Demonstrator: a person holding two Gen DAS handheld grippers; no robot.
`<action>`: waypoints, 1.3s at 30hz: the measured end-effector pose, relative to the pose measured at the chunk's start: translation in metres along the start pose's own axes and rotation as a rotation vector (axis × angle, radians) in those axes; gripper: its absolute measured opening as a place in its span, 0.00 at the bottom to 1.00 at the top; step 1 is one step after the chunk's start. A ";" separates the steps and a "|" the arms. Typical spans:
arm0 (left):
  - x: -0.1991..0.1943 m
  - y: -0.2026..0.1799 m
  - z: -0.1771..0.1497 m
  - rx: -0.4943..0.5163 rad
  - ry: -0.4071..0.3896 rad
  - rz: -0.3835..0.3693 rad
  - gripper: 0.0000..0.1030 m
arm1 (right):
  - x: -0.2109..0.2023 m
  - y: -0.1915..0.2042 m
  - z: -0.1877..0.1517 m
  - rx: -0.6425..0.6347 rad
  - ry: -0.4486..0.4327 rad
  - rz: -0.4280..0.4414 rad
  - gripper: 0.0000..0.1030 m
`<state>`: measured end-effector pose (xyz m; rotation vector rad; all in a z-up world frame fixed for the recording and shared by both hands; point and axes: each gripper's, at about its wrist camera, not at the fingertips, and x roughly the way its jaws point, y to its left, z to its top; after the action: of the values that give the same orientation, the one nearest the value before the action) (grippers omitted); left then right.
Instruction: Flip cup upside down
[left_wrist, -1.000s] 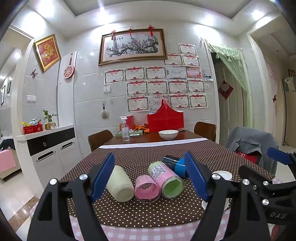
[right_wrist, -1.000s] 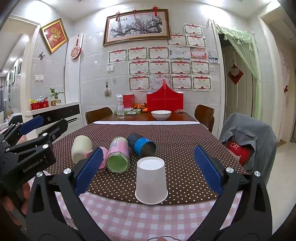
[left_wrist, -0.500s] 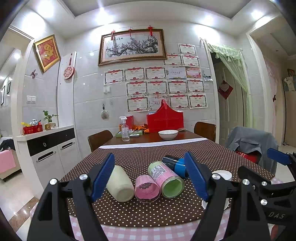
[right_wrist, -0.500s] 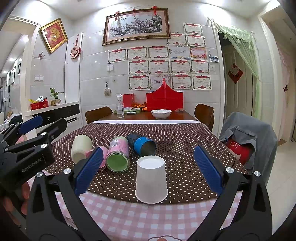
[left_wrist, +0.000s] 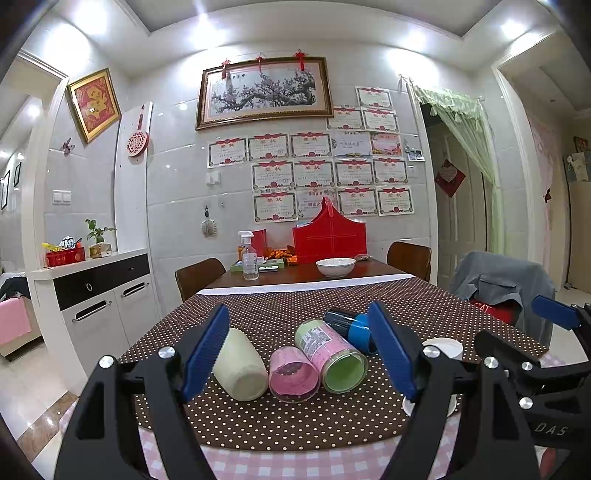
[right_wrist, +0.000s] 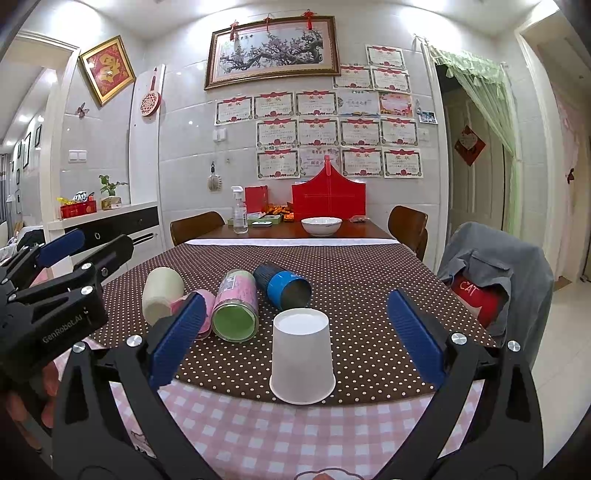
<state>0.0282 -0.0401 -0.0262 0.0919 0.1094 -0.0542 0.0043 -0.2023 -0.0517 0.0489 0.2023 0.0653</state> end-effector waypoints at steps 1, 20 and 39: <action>0.000 0.000 0.000 0.000 0.001 0.000 0.74 | 0.000 0.000 0.000 0.000 0.001 0.000 0.94; 0.000 0.003 -0.005 0.000 0.006 -0.002 0.74 | 0.000 0.000 0.000 0.001 -0.001 -0.001 0.94; 0.006 0.004 -0.007 -0.005 0.036 -0.015 0.74 | 0.000 -0.002 -0.001 0.001 0.003 -0.004 0.94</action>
<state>0.0342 -0.0357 -0.0335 0.0869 0.1459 -0.0673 0.0046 -0.2044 -0.0525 0.0491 0.2056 0.0615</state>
